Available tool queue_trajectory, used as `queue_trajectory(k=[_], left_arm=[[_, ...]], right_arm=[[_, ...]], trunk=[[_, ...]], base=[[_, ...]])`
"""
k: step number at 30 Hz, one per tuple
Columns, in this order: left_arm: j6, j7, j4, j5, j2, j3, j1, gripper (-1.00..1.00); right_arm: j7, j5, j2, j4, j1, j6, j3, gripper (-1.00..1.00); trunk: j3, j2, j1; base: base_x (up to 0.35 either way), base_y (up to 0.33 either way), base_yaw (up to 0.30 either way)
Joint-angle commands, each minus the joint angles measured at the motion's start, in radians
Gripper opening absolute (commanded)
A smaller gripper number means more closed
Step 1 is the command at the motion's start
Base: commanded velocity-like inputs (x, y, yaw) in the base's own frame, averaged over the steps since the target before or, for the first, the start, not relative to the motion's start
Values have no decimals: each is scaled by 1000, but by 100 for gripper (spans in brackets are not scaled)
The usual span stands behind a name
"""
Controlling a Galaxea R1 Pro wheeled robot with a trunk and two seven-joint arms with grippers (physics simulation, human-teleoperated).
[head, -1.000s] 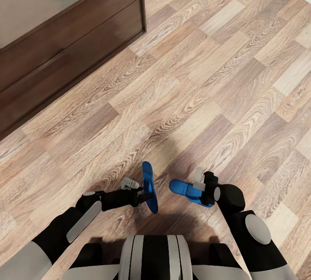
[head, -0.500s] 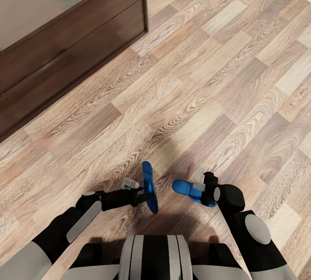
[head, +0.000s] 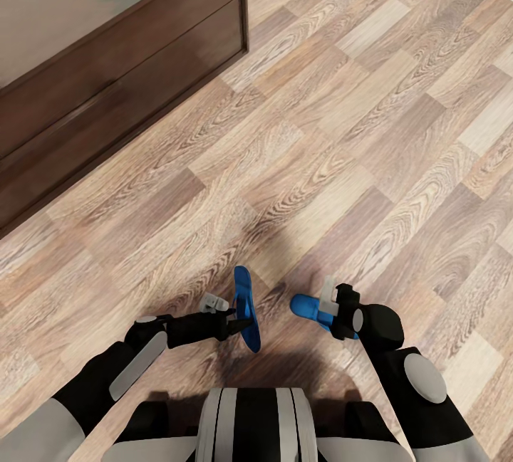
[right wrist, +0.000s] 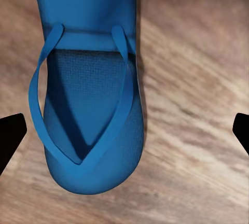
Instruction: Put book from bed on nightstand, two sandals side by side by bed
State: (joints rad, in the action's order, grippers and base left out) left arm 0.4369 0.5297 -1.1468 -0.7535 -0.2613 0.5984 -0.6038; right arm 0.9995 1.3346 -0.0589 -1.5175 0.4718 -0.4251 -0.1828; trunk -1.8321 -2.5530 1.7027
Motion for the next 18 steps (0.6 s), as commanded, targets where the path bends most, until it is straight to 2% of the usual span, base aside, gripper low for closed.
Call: queue_trajectory(k=[1, 18], left_arm=[[8, -2, -1, -10, -1, 1, -1, -100], [8, -4, -1, -10, -1, 1, 1, -100]], right_arm=[[5, 5, -1, -1, 1, -8, -3, 100], [5, 5, -1, 0, 1, -8, -3, 100]], trunk=[[0, 0, 0], [0, 0, 0]], base=[[0, 1, 0], [22, 20, 0]])
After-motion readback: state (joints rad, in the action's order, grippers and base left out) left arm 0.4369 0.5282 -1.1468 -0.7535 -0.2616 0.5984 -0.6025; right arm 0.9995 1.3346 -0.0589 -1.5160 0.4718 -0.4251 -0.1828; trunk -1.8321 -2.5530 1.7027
